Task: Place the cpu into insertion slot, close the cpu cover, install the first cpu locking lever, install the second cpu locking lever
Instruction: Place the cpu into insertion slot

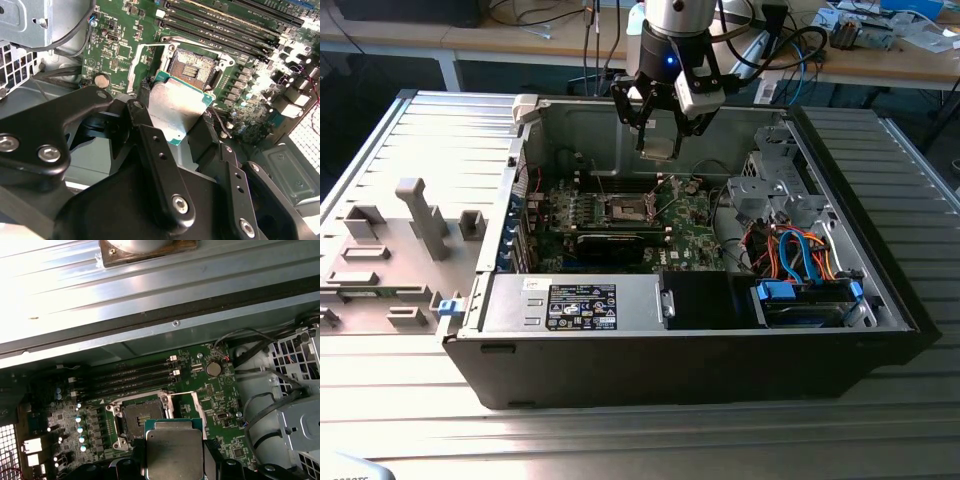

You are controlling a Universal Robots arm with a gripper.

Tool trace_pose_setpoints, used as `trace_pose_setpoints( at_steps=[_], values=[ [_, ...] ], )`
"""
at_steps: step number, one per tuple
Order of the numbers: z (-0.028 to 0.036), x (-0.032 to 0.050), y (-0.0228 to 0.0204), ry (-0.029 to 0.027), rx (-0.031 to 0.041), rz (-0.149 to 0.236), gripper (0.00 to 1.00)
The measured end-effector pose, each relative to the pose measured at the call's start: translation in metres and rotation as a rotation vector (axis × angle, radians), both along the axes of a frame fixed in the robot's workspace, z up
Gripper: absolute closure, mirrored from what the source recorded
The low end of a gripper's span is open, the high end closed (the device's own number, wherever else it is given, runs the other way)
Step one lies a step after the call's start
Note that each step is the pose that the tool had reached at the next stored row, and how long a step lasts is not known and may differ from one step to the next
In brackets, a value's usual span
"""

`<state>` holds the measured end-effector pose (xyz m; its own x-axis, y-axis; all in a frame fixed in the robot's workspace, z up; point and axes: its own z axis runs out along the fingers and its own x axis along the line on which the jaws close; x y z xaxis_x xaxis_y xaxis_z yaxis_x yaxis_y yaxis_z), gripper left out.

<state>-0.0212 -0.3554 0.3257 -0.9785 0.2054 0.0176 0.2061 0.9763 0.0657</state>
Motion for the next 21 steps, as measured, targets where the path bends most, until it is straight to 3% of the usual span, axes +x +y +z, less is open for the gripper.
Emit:
trace_pose_setpoints(
  at_steps=[21],
  values=[
    [0.0000, 0.0000, 0.0000, 0.0000, 0.0001, -0.016, 0.45]
  ],
)
